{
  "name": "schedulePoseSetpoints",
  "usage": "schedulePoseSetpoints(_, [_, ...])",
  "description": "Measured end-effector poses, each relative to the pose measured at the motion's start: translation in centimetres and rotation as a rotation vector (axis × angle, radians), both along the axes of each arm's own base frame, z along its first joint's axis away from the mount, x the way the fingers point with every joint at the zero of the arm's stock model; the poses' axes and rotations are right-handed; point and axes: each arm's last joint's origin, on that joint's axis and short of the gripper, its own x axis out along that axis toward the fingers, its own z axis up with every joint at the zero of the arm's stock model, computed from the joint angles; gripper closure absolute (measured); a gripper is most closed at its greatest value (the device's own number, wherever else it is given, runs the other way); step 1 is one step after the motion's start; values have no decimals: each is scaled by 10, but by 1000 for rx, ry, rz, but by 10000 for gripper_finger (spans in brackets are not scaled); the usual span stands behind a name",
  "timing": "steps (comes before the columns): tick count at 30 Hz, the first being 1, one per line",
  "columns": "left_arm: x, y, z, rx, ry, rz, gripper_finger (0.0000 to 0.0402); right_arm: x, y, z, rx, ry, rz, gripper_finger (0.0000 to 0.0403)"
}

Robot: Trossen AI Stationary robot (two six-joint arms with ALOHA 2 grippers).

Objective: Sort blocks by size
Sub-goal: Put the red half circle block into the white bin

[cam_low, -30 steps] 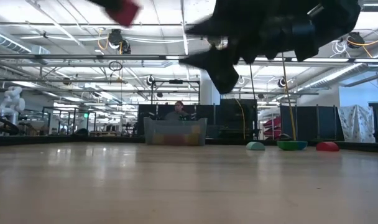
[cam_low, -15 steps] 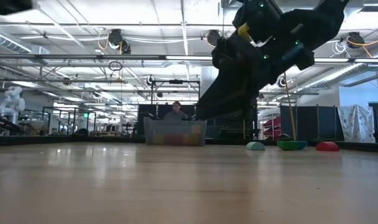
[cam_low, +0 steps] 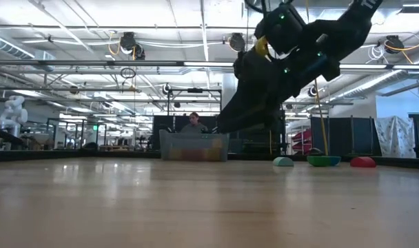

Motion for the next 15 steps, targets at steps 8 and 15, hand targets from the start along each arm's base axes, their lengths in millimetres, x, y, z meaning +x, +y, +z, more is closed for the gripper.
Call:
schedulePoseSetpoints(8, [-20, -6, -10, -4, -8, 44, 297, -12, -29, -12, -113, 172, -266, 207])
schedulePoseSetpoints(15, [-31, -1, -42, -20, 79, 84, 297, -26, -45, -22, -128, 330, -348, 207])
